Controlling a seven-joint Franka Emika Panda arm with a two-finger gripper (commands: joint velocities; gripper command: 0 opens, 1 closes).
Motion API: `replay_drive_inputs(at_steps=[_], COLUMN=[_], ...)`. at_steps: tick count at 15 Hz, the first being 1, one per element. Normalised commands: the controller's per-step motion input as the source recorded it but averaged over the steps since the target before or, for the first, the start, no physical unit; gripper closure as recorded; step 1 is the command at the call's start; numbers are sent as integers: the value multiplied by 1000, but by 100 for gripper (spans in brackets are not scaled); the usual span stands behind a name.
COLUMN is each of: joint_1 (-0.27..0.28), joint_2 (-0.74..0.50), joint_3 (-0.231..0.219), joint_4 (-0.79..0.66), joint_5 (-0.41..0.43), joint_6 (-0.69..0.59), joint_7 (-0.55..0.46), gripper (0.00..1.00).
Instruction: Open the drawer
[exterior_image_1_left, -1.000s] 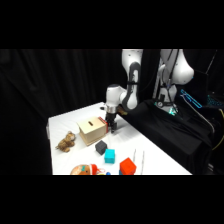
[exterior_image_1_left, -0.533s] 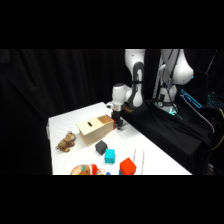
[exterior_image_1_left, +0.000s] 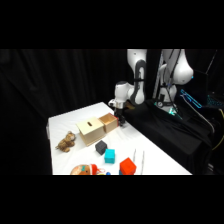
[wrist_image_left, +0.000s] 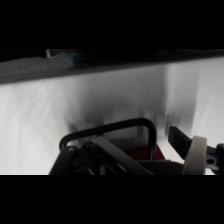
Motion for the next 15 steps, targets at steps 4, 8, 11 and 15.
replay_drive_inputs(at_steps=[4, 8, 11, 15], joint_1=[216, 379, 271, 128], joint_2=[-560, -640, -679, -616], joint_3=[-70, -238, -203, -84], joint_4=[-113, -112, -110, -45], joint_5=[13, -23, -211, -176], joint_6=[-518, -635, -624, -560], joint_7=[94, 188, 337, 277], gripper=[0, 0, 0, 0])
